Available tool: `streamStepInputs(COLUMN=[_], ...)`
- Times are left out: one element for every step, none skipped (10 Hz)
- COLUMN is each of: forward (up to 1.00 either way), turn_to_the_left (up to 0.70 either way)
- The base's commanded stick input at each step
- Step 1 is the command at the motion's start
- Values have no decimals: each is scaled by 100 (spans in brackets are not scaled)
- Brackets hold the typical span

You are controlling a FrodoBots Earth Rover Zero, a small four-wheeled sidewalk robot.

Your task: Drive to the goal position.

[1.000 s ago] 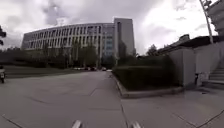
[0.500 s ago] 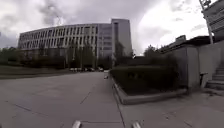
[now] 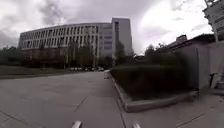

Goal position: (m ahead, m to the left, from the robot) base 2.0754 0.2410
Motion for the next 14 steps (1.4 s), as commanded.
streamStepInputs(forward=[70,70,70,70,70,70,70,70,70,70,70,70,70,70], turn_to_the_left=[0,0,0,0,0,0,0,0,0,0,0,0,0,0])
